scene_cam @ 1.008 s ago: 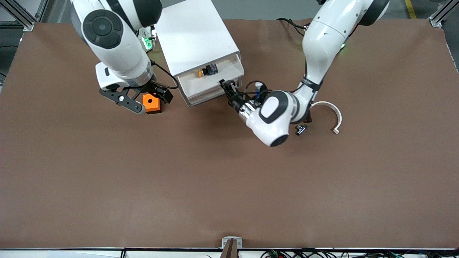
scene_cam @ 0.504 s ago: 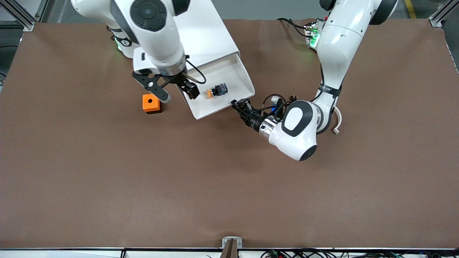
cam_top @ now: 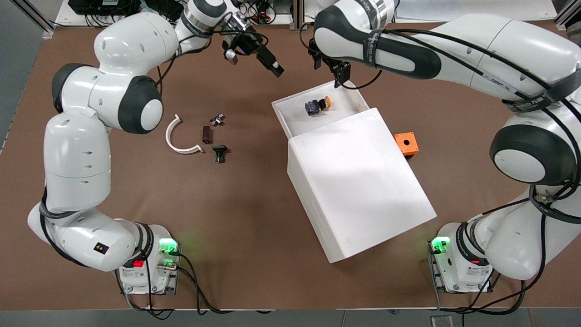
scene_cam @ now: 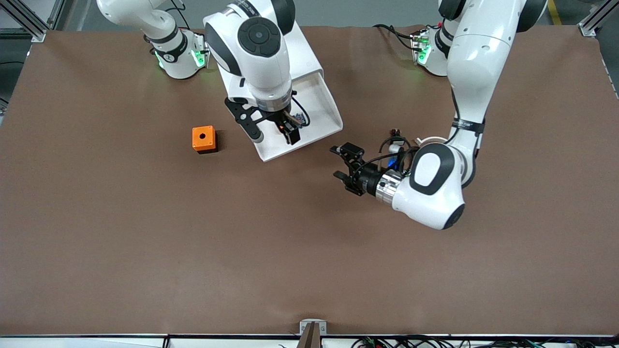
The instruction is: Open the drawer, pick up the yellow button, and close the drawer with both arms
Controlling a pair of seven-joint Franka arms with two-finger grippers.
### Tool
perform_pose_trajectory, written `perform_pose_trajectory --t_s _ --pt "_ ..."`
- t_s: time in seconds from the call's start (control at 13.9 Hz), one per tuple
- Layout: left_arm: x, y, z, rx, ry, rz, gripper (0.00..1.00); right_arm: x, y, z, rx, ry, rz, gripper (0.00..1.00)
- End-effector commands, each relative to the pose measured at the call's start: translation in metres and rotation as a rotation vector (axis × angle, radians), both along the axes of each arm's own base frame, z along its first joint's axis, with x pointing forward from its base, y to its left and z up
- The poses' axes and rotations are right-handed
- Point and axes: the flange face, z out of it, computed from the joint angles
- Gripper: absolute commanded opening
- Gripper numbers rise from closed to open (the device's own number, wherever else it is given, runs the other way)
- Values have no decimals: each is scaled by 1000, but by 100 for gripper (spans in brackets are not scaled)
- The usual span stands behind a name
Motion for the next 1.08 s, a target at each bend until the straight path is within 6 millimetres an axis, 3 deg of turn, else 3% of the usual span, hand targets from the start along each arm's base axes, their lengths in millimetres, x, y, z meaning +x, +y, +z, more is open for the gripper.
perform_pose_trajectory --t_s 0.0,0.14,0.22,0.29,0.43,0.58,0.72,1.01 --pt "0 9 10 -2 -150 -119 100 -5 12 -1 5 9 -32 100" --pt "1 16 7 34 -224 -194 100 -8 14 -3 31 48 -112 100" --pt "4 23 18 13 -281 -226 100 -10 15 -3 32 59 -144 100" --pt "5 29 50 -16 -352 -245 100 -11 16 -4 27 63 -163 100" --pt "7 46 74 31 -419 -289 100 -21 26 -13 22 82 -156 100" --pt "-1 48 106 84 -516 -384 100 -26 32 -26 1 96 -166 100" --pt "2 60 121 42 -610 -460 100 -35 40 -37 -18 108 -149 100" --pt "4 87 130 59 -767 -727 100 -46 54 -60 -52 120 -106 100"
